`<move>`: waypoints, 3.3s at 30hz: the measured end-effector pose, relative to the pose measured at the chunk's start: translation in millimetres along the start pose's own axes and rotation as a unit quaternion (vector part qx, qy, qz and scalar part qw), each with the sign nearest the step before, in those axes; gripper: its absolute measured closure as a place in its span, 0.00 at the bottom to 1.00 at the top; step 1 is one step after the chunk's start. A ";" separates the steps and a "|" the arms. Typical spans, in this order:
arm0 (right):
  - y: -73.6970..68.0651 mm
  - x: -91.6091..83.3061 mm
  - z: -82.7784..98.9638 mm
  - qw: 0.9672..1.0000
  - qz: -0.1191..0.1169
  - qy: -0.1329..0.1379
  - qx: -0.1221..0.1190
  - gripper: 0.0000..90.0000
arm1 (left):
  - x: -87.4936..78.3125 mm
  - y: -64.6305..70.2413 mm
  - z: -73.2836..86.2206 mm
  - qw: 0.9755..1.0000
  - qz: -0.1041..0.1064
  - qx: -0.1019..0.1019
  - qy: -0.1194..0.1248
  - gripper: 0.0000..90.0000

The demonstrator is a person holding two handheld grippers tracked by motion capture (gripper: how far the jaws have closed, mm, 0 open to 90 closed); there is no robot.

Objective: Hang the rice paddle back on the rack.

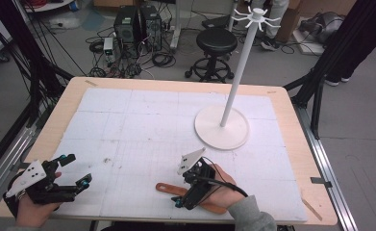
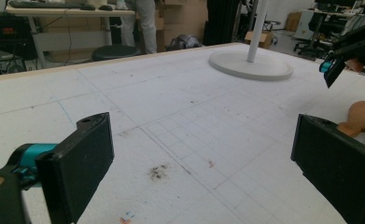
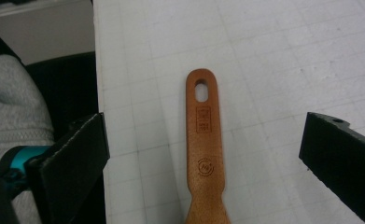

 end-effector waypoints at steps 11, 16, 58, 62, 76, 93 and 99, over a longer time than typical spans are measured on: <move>-3.4 14.2 0.8 0.995 -0.019 -0.102 0.001 0.08 | -3.1 0.0 1.5 1.000 -0.002 -0.001 -0.002 0.07; -4.5 21.7 -2.6 0.990 -0.002 -0.138 -0.005 0.18 | -3.5 0.6 1.0 1.000 -0.002 0.000 -0.001 0.07; -1.1 30.6 -9.3 0.974 0.022 -0.226 -0.012 0.72 | -11.2 3.8 -0.3 1.000 -0.002 0.018 0.024 0.07; 1.3 27.0 -8.2 0.977 0.016 -0.213 -0.005 0.72 | -10.9 3.1 -1.5 0.999 0.000 0.011 0.031 0.07; -1.8 -11.7 -0.4 0.993 0.010 -0.116 -0.010 0.72 | -1.4 2.3 -3.5 1.000 0.013 0.003 0.028 0.07; -0.5 -64.6 9.0 1.000 -0.008 0.018 -0.013 0.72 | 8.4 2.0 -4.4 0.999 0.023 0.000 0.023 0.07; 3.0 -81.1 12.0 0.997 -0.026 0.068 -0.015 0.72 | 8.5 2.1 -4.4 0.999 0.023 -0.001 0.023 0.07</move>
Point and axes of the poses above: each handheld gripper's, and its own axes: x roughly forward along the jaws, z roughly out of its underside, y roughly to its right, the point moved 2 cm from there along x, roughly forward along the jaws
